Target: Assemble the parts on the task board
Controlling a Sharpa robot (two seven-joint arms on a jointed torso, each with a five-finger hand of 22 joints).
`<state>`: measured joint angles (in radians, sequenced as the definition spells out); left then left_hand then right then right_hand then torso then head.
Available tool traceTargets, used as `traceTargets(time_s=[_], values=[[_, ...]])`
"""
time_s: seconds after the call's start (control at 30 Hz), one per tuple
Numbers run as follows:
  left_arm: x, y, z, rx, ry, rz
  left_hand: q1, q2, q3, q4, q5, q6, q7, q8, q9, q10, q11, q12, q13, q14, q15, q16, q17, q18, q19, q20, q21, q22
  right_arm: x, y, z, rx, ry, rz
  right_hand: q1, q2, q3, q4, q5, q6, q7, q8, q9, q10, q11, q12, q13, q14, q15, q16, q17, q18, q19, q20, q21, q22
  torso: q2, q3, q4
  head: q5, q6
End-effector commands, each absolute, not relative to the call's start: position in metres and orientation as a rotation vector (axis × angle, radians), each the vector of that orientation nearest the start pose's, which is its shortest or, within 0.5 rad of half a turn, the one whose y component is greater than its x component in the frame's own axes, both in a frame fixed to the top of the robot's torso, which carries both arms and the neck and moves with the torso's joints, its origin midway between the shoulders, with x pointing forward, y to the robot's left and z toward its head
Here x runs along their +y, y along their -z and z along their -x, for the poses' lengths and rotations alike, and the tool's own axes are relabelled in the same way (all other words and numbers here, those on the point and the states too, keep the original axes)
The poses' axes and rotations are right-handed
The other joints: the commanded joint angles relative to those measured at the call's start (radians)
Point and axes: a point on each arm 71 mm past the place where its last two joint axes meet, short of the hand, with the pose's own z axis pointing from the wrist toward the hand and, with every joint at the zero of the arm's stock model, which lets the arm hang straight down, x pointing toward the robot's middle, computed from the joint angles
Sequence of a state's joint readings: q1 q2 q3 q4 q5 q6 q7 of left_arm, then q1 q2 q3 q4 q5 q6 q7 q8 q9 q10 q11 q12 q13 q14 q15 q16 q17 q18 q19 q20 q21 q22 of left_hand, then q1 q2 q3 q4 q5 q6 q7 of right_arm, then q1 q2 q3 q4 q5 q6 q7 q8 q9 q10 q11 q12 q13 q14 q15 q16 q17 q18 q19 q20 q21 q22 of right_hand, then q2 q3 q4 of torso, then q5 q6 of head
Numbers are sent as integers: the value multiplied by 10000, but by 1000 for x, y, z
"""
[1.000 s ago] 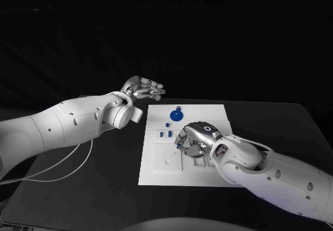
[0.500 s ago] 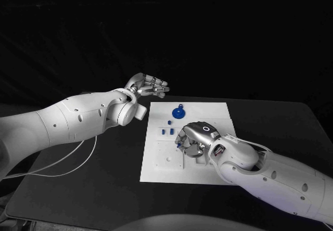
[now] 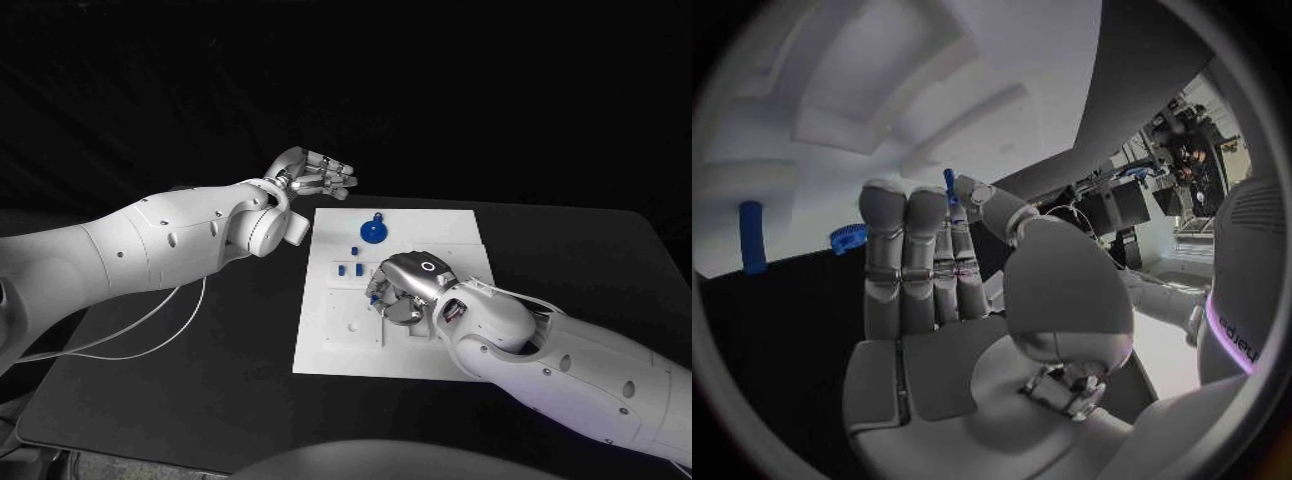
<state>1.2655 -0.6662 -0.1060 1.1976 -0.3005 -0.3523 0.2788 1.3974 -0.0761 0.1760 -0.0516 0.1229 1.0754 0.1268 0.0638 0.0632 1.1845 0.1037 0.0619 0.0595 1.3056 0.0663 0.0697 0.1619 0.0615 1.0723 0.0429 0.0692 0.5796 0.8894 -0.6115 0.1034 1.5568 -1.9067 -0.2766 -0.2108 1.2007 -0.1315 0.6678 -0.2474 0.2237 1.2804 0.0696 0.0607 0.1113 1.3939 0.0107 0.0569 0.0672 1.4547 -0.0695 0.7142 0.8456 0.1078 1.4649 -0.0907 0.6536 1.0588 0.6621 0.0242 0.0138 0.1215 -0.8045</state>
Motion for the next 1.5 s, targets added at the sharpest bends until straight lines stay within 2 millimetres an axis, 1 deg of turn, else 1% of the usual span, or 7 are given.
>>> traceTargets(time_s=[0.03, 0.27, 0.7, 0.77, 1.23, 1.4, 1.5], values=[[213, 184, -550, 15052, 12363, 8227, -41, 93, -42, -36, 32, -21, 34, -10, -1, -74, 9, -22, -5, -72, -17, -31, -13, -175, -6, 30, 29, -9, -74, 260, -417, 16347, -6957, 4664, 34, 49, 60, -4, -47, 54, 2, 36, 11, 52, 2, 47, 9, 21, -51, 22, -14, 166, 206, -66, -33, 6, 1, 0, 8, 26, -16], [213, 184, -550, 15060, 12370, 8225, -29, 100, -49, -46, 50, -31, 38, -11, -2, -82, 11, -21, -5, -82, -14, -30, -12, -172, -4, 33, 33, -55, -72, 264, -415, 16459, -6979, 4791, 33, 49, 60, -4, -48, 55, 2, 36, 10, 53, 2, 47, 9, 21, -51, 22, -15, 166, 207, -66, -36, 10, -4, 0, 5, 73, -72], [212, 184, -550, 15115, 12434, 8204, -25, 116, -45, -49, 73, -26, 37, -10, -2, -82, 11, -21, -5, -83, -15, -30, -11, -171, 0, 31, 38, -75, -71, 267, -414, 16574, -6961, 4882, 19, 49, 68, -6, -56, 67, 0, 38, 6, 60, 0, 49, 9, 19, -53, 38, -31, 163, 233, -68, -98, 85, -6, 4, -5, 106, -104], [211, 184, -550, 15120, 12440, 8201, -35, 115, -48, -51, 51, -31, 40, -10, -2, -88, 13, -21, -5, -87, -13, -30, -11, -172, -4, 34, 39, -92, -71, 268, -414, 16582, -6950, 4887, 19, 49, 68, -6, -56, 67, 0, 38, 6, 60, 0, 49, 9, 19, -53, 38, -31, 163, 233, -68, -98, 85, -7, -1, -7, 117, -102], [210, 185, -550, 15184, 12504, 8182, -35, 115, -48, -51, 51, -31, 40, -10, -2, -88, 13, -21, -5, -87, -13, -30, -11, -172, -4, 34, 39, -92, -67, 275, -414, 16764, -6538, 5064, 11, 64, 73, -32, -61, 51, 4, 34, -1, 45, 5, 47, 7, 7, -50, 39, -70, 162, 265, -66, -270, 184, -3, -11, 4, 89, -98], [209, 185, -550, 15210, 12525, 8178, -35, 115, -48, -51, 51, -31, 40, -10, -2, -88, 13, -21, -5, -87, -13, -30, -11, -172, -4, 34, 39, -92, -65, 277, -414, 16915, -6457, 5103, -46, 47, 5, 13, -125, -60, 38, 24, -35, -82, 35, 40, -8, 6, -11, 34, -92, 152, 268, -34, -345, 212, -6, -12, 0, 77, -112], [209, 185, -550, 15228, 12535, 8178, -40, 123, -60, -54, 26, -18, 34, -9, -1, -105, 18, -22, -5, -103, -7, -31, -12, -174, -8, 40, 37, -133, -65, 279, -413, 17017, -6499, 5060, -171, -51, -251, 121, -16, -390, 114, 13, -139, -430, 126, 35, -33, 8, 53, 34, -104, 164, 267, 14, -441, 192, -9, -20, -5, 78, -106]])
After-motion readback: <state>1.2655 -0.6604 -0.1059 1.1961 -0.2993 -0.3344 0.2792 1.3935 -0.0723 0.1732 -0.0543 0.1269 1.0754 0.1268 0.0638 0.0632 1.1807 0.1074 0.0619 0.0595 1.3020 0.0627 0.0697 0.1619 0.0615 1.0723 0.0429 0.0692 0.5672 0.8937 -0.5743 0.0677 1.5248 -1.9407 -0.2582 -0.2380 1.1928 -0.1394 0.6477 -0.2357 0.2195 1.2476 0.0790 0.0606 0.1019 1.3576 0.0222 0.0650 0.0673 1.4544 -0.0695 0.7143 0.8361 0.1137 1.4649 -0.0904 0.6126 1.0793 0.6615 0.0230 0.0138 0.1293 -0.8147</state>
